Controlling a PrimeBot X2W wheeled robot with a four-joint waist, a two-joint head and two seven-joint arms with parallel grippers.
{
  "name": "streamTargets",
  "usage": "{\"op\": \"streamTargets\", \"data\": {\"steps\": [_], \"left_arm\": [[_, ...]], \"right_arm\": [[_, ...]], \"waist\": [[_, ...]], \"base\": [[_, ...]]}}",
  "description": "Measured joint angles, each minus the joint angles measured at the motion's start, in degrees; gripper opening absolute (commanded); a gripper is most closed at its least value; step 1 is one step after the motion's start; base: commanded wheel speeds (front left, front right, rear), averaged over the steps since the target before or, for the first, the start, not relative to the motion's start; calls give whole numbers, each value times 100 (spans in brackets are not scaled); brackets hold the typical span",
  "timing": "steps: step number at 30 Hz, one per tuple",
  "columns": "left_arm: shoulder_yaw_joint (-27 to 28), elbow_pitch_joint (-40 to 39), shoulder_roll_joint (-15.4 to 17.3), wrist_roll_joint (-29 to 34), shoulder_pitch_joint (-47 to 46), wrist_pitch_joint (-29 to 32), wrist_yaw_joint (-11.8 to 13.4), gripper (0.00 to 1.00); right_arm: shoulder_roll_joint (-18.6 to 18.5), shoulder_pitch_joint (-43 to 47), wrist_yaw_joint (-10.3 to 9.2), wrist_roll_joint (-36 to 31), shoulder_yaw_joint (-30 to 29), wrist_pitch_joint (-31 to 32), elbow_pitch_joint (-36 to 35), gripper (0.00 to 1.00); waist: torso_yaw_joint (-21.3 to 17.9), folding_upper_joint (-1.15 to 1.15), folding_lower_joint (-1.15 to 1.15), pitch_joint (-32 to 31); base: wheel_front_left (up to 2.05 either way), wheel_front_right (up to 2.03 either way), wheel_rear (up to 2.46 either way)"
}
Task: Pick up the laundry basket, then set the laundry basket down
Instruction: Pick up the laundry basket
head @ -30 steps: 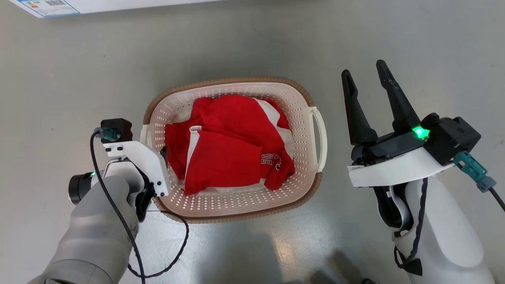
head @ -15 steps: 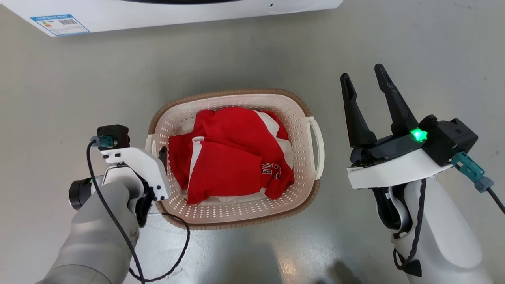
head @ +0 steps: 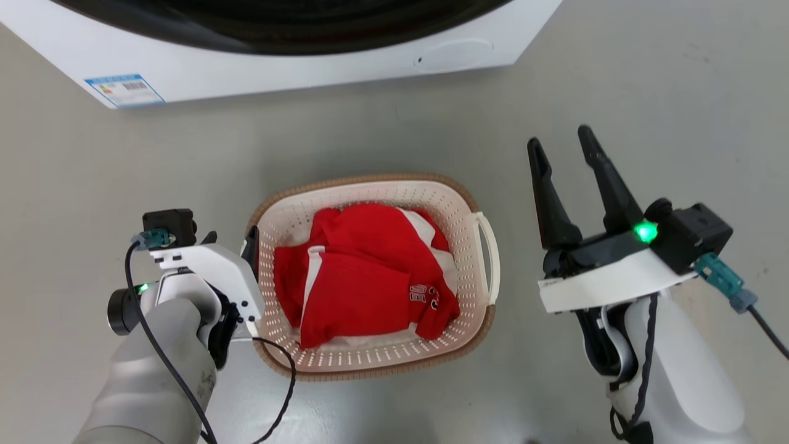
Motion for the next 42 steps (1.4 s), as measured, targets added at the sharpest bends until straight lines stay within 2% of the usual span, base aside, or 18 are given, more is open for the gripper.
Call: {"op": "streamTargets", "data": {"steps": [6, 10, 24, 31, 37, 42], "left_arm": [[81, -234, 21, 1, 201, -108, -48, 100], [299, -715, 90, 27, 414, -110, -47, 100], [1124, -2744, 312, 996, 1768, -118, 213, 100], [1583, -3864, 216, 1414, 2452, -133, 335, 100], [1851, -4842, 107, 1939, 2966, -133, 595, 100], [2005, -5588, -29, 2230, 3458, -134, 616, 100]], "right_arm": [[24, 205, 0, 22, -46, 0, 82, 100], [31, 321, 0, 22, -129, 0, 149, 100], [38, 666, 0, 21, -370, 0, 237, 100], [38, 803, 0, 8, -455, 0, 229, 100], [33, 1033, 0, 2, -634, 0, 183, 100], [29, 1130, 0, -55, -676, 0, 141, 100]], "waist": [[38, 0, 0, -372], [89, 0, 0, -622], [275, 0, 0, -1349], [421, 0, 0, -1708], [596, 0, 0, -1986], [795, 0, 0, -2231]], "base": [[0, 0, 0], [0, 0, 0], [0, 0, 0], [0, 0, 0], [0, 0, 0], [0, 0, 0]]}}
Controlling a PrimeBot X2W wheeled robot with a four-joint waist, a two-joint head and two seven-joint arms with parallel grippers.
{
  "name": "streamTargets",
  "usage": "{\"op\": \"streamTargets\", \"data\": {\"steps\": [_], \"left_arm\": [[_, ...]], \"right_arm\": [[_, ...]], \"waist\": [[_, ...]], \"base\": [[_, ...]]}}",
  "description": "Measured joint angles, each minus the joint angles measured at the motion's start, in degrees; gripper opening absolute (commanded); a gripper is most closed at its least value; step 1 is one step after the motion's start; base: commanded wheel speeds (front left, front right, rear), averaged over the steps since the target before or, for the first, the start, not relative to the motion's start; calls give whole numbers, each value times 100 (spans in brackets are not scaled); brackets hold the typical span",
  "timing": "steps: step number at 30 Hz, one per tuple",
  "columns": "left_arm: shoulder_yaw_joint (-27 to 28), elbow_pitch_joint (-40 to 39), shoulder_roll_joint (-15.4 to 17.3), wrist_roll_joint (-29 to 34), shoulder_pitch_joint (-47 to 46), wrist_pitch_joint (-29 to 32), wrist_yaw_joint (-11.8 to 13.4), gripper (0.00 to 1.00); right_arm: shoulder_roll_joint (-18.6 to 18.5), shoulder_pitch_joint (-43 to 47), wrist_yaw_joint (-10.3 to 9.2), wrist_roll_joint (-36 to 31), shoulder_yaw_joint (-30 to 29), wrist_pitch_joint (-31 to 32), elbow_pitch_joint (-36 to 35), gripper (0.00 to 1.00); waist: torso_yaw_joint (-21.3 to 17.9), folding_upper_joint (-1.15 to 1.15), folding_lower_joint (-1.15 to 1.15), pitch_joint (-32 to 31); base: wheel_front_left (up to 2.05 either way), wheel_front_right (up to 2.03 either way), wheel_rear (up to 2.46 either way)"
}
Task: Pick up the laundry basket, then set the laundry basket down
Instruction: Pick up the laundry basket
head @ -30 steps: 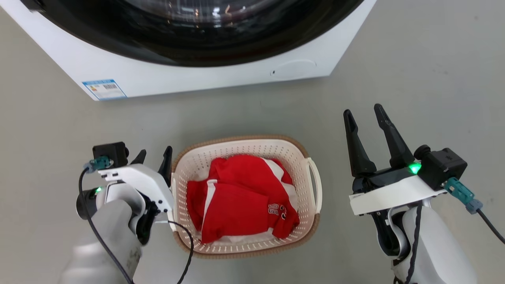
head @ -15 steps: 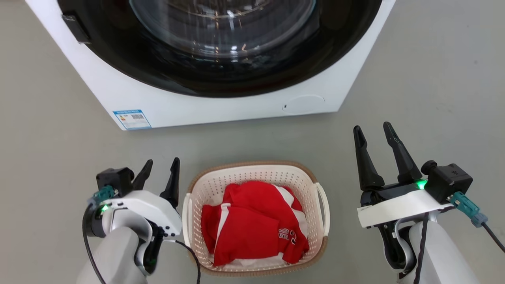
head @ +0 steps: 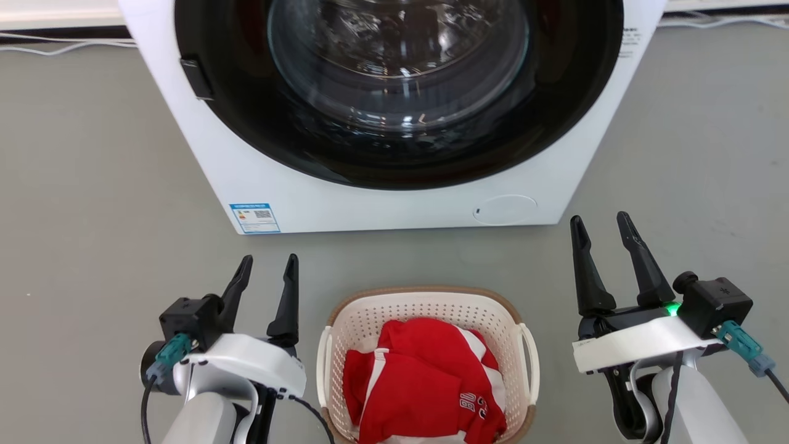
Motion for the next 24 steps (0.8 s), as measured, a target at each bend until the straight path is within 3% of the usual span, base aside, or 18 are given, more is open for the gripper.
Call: {"op": "streamTargets", "data": {"steps": [9, 24], "left_arm": [[447, -712, -212, 450, 503, 0, -1, 100], [790, -1006, -424, 949, 886, 0, -92, 100]], "right_arm": [[-5, 221, 0, -51, -31, 0, -118, 100], [1, 459, 0, -163, -124, 0, -191, 100]], "waist": [[211, 0, 0, -270], [286, 0, 0, -514]], "base": [[0, 0, 0], [0, 0, 0]]}}
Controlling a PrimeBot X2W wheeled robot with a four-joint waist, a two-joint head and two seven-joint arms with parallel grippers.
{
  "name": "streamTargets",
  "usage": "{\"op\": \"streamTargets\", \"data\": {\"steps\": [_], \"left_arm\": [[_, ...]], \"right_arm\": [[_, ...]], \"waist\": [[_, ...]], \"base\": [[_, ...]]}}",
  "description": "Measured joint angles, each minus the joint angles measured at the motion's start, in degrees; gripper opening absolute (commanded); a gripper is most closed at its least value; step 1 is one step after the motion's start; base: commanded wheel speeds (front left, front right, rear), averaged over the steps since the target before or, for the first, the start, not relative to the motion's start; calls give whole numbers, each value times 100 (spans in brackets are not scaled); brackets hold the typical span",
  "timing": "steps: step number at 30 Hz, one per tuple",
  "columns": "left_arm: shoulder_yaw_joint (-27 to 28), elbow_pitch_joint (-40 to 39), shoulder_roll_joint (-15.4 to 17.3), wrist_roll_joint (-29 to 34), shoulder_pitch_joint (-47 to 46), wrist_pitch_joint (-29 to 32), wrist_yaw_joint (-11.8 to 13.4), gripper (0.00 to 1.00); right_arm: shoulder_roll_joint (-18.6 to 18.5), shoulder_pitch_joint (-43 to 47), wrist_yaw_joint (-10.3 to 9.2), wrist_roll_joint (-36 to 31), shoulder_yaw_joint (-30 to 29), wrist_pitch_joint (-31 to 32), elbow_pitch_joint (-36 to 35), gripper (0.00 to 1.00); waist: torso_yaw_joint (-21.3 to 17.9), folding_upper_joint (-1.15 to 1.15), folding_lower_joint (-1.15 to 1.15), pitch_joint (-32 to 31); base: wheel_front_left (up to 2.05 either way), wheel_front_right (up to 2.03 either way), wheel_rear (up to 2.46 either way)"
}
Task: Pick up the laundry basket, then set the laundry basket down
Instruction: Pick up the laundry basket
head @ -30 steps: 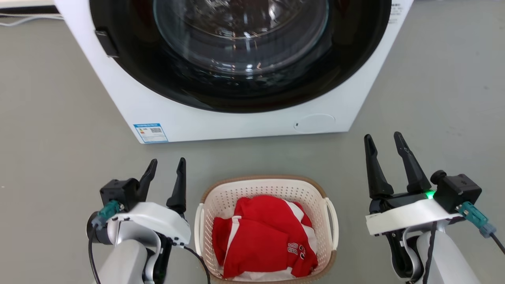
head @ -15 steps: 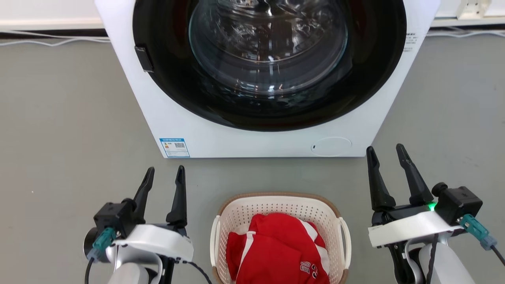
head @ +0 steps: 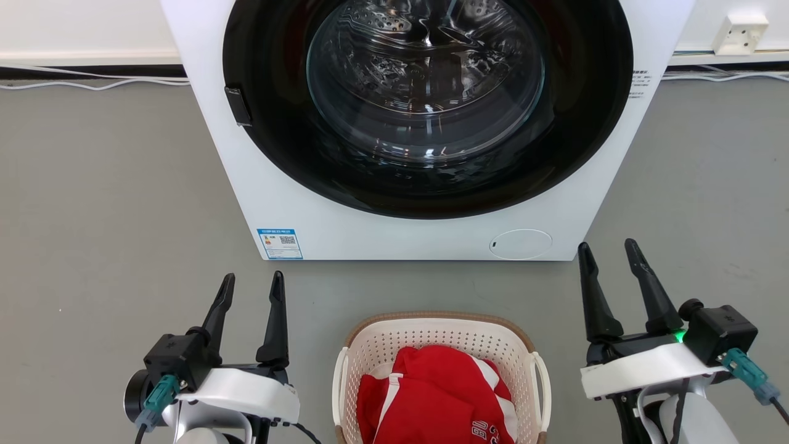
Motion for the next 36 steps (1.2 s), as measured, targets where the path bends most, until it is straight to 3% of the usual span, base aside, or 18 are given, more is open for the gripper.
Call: {"op": "streamTargets", "data": {"steps": [36], "left_arm": [[75, -221, -46, 51, 53, 0, -56, 100]], "right_arm": [[0, 0, 0, -190, -237, 0, 33, 100]], "waist": [[-76, 0, 0, 122]], "base": [[0, 0, 0]]}}
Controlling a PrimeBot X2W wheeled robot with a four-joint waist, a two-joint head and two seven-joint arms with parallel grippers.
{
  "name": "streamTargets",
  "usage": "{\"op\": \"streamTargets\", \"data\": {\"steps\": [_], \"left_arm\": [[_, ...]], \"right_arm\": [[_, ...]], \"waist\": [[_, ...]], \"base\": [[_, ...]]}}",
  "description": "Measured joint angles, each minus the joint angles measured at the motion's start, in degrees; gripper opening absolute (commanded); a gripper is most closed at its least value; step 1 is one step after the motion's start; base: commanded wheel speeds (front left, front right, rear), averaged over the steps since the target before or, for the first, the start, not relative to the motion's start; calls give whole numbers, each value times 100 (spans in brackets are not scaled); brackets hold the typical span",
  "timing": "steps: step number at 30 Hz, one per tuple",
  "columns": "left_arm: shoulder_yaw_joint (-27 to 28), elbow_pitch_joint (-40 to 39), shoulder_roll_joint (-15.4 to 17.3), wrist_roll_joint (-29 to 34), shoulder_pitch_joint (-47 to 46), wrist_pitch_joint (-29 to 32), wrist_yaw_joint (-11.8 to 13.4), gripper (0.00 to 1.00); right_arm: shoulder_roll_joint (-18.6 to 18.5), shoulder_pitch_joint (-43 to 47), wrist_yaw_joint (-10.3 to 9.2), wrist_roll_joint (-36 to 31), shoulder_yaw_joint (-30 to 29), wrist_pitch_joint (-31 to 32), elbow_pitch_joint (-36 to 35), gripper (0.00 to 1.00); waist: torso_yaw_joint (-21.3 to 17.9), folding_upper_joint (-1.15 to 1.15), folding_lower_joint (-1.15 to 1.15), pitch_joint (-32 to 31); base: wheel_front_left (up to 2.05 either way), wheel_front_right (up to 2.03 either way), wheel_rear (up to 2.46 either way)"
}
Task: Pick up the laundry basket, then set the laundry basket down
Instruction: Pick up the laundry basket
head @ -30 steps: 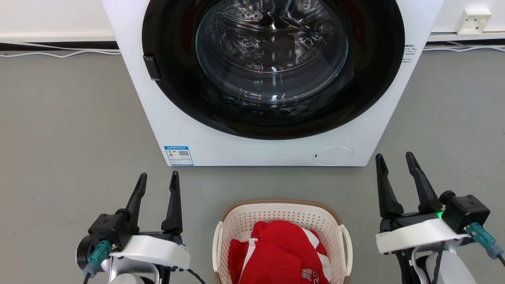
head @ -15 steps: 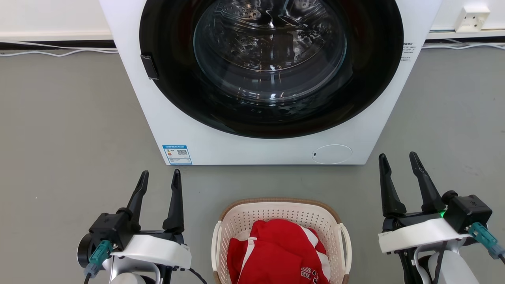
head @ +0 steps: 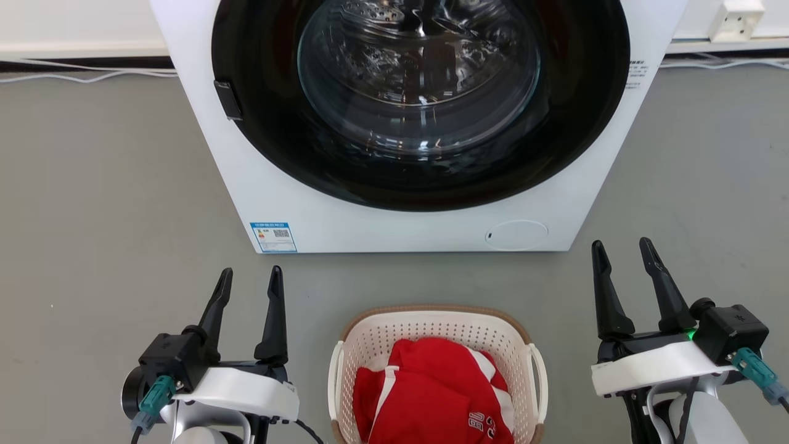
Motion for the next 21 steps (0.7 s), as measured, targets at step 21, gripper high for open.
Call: {"op": "streamTargets", "data": {"steps": [21], "left_arm": [[-346, 494, -18, -275, -874, 0, -4, 100]], "right_arm": [[-278, -493, 0, 3, -212, 0, 492, 100]], "waist": [[-74, 0, 0, 1346]], "base": [[0, 0, 0]]}}
